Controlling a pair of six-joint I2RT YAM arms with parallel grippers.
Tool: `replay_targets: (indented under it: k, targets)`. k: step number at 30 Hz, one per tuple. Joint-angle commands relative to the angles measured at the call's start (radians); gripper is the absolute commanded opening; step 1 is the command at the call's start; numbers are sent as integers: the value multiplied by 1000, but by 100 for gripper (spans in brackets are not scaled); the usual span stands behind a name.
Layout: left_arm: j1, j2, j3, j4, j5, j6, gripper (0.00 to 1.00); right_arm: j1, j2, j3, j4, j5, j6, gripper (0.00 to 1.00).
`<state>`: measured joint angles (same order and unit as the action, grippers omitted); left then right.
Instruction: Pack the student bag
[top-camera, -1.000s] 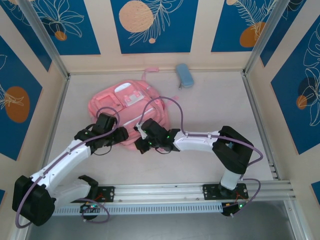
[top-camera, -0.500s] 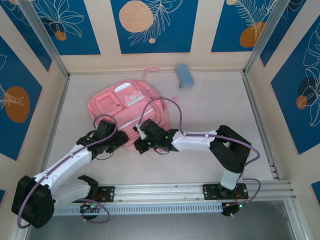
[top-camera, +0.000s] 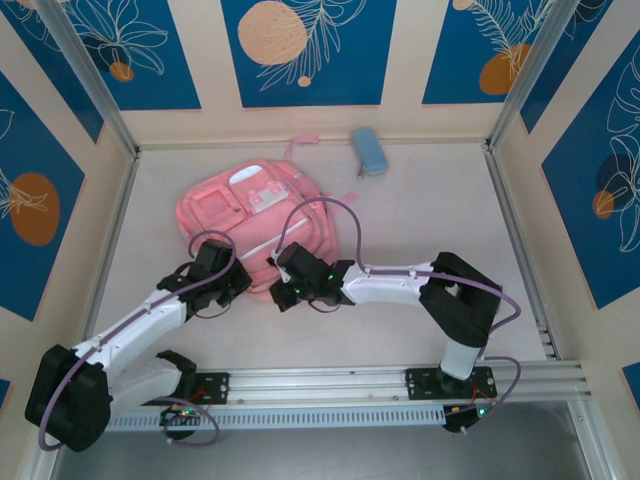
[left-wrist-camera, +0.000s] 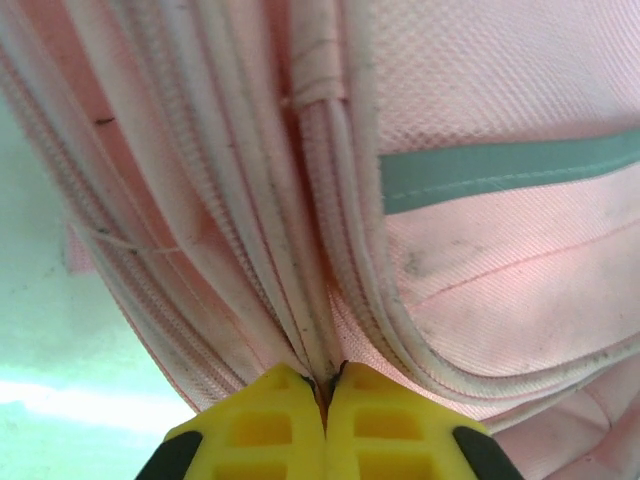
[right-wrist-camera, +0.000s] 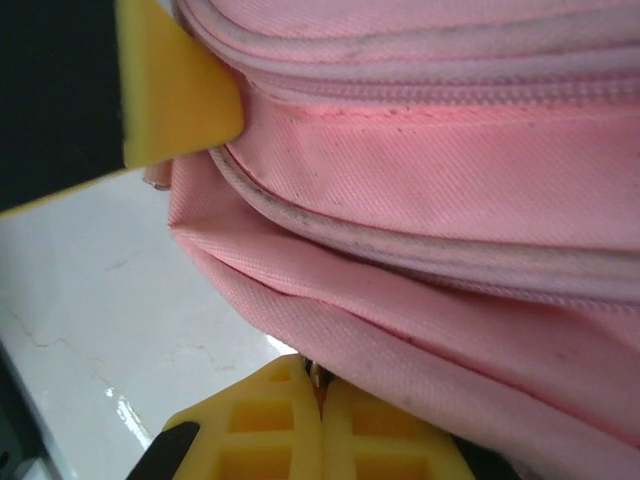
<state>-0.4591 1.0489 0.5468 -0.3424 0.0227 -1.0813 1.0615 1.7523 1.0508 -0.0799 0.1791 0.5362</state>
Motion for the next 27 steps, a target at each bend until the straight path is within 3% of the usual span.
replay_targets:
  k: [1,8,15,19,22,23,27]
  targets:
    - [9,-3,19,-24,-69,48,0,8,-55,41,-169,191,41,0]
    - [8,-27,46,-106,-136,103,0,-33,-98,43,-406,426,85,0]
    - [10,-45,84,-188,-183,156,0,-144,-109,76,-460,444,56,0]
    - [10,-46,109,-242,-224,186,0,-180,-118,83,-397,306,-11,0]
    - [19,-50,132,-299,-313,225,0,-177,-129,63,-278,35,-111,0]
    - [25,-51,139,-316,-335,235,3,-172,-127,57,-240,-38,-118,0]
    - [59,-66,172,-378,-389,272,37,-152,-73,82,-132,-224,-108,0]
